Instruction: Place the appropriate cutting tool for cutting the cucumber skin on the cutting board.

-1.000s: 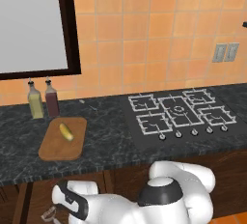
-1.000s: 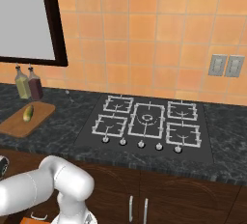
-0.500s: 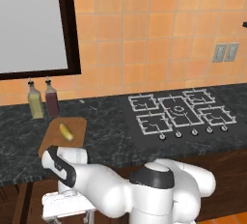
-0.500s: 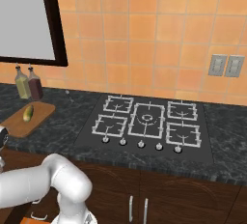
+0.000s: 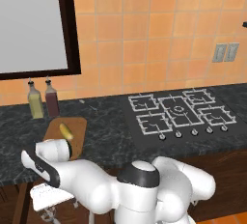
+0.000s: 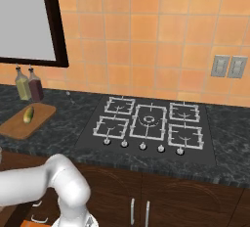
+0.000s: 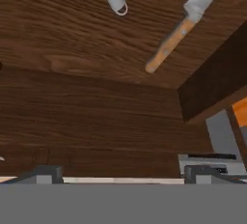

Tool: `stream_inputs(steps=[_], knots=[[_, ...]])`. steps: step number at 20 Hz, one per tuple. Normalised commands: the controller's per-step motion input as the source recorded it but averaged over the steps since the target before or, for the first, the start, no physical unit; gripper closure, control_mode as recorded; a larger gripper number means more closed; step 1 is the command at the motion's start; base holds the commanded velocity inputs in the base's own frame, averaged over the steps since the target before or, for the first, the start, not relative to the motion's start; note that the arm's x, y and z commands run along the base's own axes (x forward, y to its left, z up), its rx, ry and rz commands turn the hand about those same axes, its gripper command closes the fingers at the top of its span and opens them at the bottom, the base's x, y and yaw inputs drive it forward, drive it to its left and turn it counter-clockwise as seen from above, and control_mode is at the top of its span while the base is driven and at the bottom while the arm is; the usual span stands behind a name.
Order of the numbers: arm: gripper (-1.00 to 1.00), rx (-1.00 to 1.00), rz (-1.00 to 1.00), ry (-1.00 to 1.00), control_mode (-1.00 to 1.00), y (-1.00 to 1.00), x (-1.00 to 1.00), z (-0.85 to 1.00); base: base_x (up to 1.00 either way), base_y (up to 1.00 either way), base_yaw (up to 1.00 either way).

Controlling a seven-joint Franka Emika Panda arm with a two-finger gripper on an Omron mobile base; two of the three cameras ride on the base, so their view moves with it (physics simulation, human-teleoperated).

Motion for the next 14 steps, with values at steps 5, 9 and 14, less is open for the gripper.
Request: stream_inputs(steps=[5, 9, 14], knots=[[-1.0, 0.0, 0.07, -0.26, -1.0, 0.06, 0.34, -0.26, 0.0, 0.0, 0.0], [-1.0, 0.02, 0.05, -0.05, -1.0, 0.01, 0.28, -0.37, 0.0, 0.0, 0.0], [-1.0, 0.09, 0.08, 0.0, -1.0, 0.2, -0.15, -0.45, 0.0, 0.0, 0.0]])
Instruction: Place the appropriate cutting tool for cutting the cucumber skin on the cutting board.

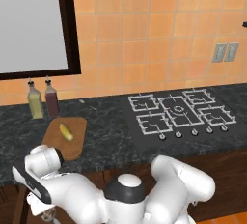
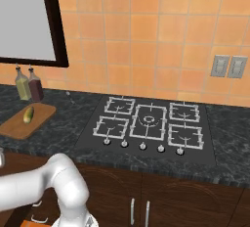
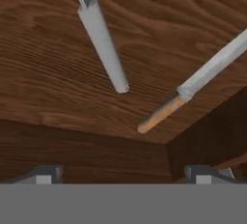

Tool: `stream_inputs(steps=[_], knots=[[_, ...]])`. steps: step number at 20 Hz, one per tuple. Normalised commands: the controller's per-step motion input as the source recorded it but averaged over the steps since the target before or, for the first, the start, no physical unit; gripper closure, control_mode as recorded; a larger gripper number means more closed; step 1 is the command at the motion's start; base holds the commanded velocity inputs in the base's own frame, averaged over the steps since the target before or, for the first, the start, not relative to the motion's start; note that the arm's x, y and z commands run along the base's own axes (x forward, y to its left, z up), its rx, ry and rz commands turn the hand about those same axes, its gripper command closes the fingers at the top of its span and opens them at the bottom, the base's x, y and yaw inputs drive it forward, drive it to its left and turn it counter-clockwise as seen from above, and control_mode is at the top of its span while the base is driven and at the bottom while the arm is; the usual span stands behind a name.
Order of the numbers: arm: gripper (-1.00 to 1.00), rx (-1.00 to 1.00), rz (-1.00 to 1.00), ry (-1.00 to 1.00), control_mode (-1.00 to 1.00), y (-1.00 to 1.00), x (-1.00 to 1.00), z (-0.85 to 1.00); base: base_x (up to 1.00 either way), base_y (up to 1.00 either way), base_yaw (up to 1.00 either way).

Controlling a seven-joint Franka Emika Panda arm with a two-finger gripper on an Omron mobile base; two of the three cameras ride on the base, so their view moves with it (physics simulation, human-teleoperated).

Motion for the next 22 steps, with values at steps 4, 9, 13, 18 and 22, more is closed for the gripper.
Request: stream_inputs(steps=[4, 9, 13, 18, 22], knots=[[-1.0, 0.13, 0.08, -0.05, -1.0, 0.04, -0.07, -0.32, 0.0, 0.0, 0.0], [-1.0, 0.1, 0.05, -0.1, -1.0, 0.07, 0.0, -0.28, 0.0, 0.0, 0.0], [-1.0, 0.09, 0.04, -0.02, -1.0, 0.23, 0.0, -0.28, 0.0, 0.0, 0.0], [-1.0, 0.02, 0.04, -0.05, -1.0, 0.07, 0.33, -0.21, 0.0, 0.0, 0.0], [-1.0, 0.0, 0.05, -0.06, -1.0, 0.05, 0.16, -0.28, 0.0, 0.0, 0.0]])
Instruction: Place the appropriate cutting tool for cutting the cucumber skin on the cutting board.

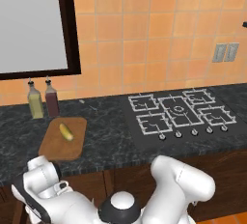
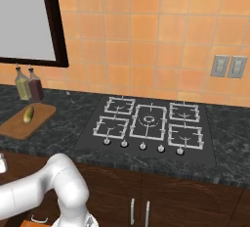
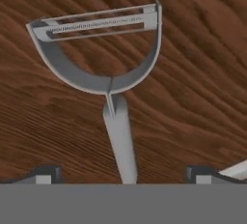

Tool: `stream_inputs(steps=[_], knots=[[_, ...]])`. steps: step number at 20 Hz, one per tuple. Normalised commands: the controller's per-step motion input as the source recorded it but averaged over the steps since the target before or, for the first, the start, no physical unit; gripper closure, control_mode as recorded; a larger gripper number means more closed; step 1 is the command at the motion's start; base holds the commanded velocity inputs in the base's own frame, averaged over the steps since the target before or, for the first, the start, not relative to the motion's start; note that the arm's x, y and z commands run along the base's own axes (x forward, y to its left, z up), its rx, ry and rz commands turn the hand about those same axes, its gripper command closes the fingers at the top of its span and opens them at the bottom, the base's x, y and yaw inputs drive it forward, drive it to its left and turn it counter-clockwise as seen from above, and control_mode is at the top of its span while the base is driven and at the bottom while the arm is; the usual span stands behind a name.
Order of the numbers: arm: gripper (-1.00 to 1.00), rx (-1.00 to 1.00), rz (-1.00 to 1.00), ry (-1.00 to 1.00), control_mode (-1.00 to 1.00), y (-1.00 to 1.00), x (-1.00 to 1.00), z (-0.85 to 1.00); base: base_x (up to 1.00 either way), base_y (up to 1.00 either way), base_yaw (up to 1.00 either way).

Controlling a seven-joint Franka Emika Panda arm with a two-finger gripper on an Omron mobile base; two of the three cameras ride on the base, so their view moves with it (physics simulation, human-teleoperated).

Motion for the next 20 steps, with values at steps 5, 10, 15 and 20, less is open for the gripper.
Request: stream_inputs(steps=[5, 10, 15, 20], knots=[[-1.0, 0.0, 0.04, -0.01, -1.0, 0.12, 0.17, -0.29, 0.0, 0.0, 0.0], [-1.0, 0.01, 0.05, -0.02, -1.0, 0.04, 0.23, -0.38, 0.0, 0.0, 0.0], [-1.0, 0.01, 0.05, -0.04, -1.0, 0.07, 0.03, -0.48, 0.0, 0.0, 0.0], [1.0, 0.01, 0.02, -0.02, -1.0, 0.03, 0.0, -0.49, 0.0, 0.0, 0.0]])
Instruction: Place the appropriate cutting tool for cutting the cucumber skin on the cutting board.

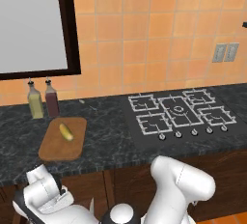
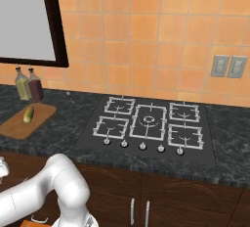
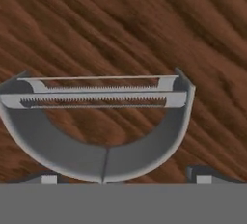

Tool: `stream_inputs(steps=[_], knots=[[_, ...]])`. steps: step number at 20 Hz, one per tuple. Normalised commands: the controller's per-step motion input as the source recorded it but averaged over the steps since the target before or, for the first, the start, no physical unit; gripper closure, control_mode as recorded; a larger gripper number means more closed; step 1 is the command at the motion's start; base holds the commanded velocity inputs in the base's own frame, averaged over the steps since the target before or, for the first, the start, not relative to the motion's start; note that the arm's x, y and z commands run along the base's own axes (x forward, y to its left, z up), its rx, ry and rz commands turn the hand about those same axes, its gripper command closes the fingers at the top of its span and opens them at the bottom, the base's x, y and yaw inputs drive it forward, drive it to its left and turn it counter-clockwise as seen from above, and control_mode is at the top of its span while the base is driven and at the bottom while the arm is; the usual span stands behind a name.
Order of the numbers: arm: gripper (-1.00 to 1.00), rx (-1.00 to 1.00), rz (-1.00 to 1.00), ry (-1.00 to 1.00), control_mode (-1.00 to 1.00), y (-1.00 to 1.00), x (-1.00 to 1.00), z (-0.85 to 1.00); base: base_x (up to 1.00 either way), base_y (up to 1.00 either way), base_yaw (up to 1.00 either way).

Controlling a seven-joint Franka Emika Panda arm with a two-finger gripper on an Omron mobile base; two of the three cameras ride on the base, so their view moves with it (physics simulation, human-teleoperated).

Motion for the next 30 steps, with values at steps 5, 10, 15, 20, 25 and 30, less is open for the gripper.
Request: stream_inputs(steps=[5, 10, 15, 20, 25, 30], knots=[[1.0, 0.01, 0.0, 0.0, -1.0, 0.01, 0.0, -0.33, 0.0, 0.0, 0.0], [1.0, 0.05, 0.0, 0.0, -1.0, 0.0, 0.0, -0.01, 0.0, 0.0, 0.0], [1.0, 0.0, 0.02, -0.04, -1.0, 0.0, -0.26, 0.6, 0.0, 0.0, 0.0], [1.0, 0.0, 0.07, -0.09, -1.0, 0.0, -0.77, 1.0, 0.0, 0.0, 0.0], [1.0, 0.0, 0.11, -0.12, -1.0, 0.0, -0.2, 1.0, 0.0, 0.0, 0.0], [1.0, 0.0, 0.08, -0.04, -1.0, 0.0, 0.41, 1.0, 0.0, 0.0, 0.0]])
